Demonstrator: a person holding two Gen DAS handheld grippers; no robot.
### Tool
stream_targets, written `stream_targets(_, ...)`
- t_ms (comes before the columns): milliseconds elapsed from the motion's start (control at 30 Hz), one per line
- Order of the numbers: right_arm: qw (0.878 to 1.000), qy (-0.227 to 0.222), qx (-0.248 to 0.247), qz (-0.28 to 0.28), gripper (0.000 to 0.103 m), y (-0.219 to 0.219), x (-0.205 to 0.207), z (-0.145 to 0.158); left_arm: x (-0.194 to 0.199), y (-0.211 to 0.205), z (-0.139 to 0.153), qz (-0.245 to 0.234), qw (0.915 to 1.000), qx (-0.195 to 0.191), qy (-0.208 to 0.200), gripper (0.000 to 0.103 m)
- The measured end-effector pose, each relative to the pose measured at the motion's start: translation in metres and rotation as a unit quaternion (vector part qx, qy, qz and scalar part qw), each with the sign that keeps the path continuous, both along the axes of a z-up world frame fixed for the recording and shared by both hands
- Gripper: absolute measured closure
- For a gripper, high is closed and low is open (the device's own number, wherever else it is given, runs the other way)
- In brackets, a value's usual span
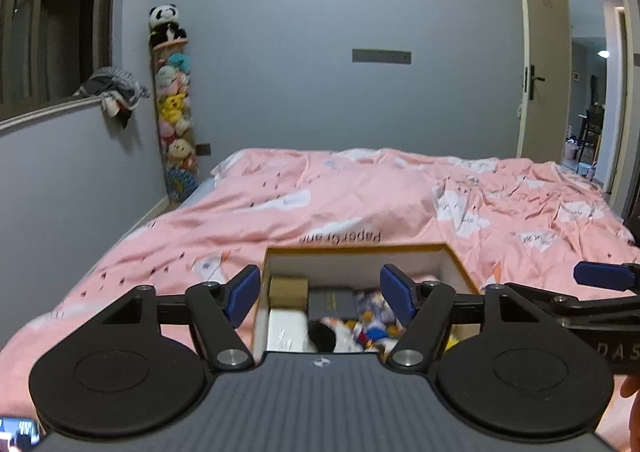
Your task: Organize objects
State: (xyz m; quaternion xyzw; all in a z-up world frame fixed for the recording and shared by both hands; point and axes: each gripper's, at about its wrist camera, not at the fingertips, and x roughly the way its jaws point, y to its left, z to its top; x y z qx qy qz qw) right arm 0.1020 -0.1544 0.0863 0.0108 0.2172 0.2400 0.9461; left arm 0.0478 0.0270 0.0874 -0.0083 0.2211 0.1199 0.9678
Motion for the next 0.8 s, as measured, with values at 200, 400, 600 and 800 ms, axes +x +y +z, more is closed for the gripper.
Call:
stream_targets(200,0.999,0.011,-0.037,0.019,0.003,0.017,-0.019,-0.022,-0.014,0.006,-0.035,0.006,0.9991,-0.005,0.043,0.014)
stream_targets(400,0.997,0.045,-0.066,0.006,0.003,0.027,-0.006,-0.048,-0.005,0.017,-0.057,0.027,0.9962,-0.023,0.079,0.007)
stream_targets(600,0.993,0.093,-0.076,-0.018,0.003,0.025,0.015,-0.076,0.001,0.023,-0.074,0.032,0.9938,-0.042,0.098,0.004)
stream_targets(800,0.99,0.107,-0.083,-0.028,0.003,0.026,0.027,-0.091,0.007,0.021,-0.089,0.03,0.9917,-0.045,0.117,0.004)
